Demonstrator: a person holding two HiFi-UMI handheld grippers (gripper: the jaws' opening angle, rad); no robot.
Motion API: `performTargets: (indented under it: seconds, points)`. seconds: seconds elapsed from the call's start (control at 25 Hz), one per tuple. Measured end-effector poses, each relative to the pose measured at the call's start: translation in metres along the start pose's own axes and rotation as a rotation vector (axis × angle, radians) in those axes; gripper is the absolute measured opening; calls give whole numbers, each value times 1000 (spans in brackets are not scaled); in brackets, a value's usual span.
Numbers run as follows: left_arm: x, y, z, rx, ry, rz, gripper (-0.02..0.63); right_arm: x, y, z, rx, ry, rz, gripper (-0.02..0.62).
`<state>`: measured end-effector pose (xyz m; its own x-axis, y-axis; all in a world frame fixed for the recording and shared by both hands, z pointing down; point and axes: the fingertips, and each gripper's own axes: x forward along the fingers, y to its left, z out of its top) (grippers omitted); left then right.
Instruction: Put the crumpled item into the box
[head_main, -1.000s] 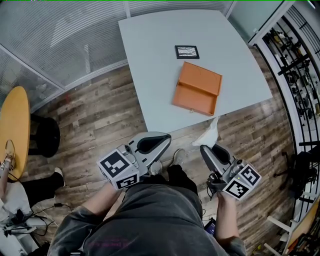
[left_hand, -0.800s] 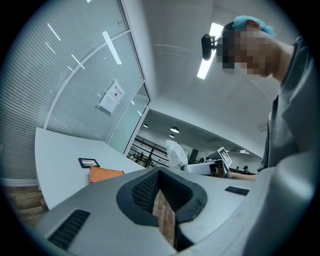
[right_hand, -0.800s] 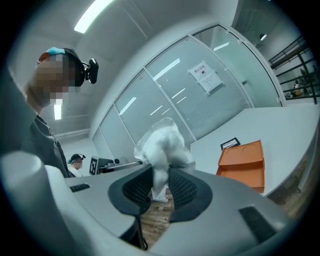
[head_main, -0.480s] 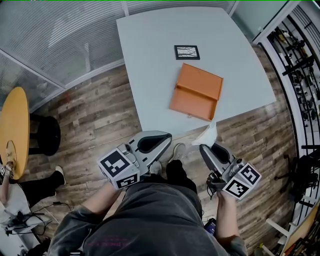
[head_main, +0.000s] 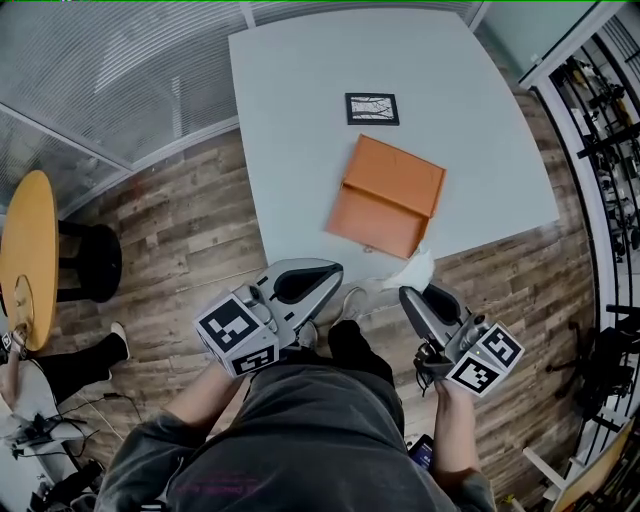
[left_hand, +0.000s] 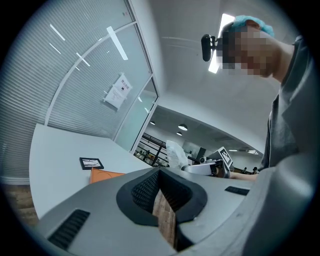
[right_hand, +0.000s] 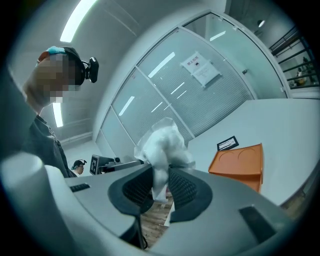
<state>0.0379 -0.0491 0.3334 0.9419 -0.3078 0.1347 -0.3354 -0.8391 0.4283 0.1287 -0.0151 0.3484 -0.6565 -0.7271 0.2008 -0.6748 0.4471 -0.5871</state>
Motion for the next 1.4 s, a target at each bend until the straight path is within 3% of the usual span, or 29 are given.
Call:
performTargets:
  seconds: [0.8,1.4]
  points:
    - [89,34,18,-17,12,130,12,2,-95,50,-1,79,77,94]
    - [97,51,4,-55,29,184,12,20,-136,34,-80,209,39,94]
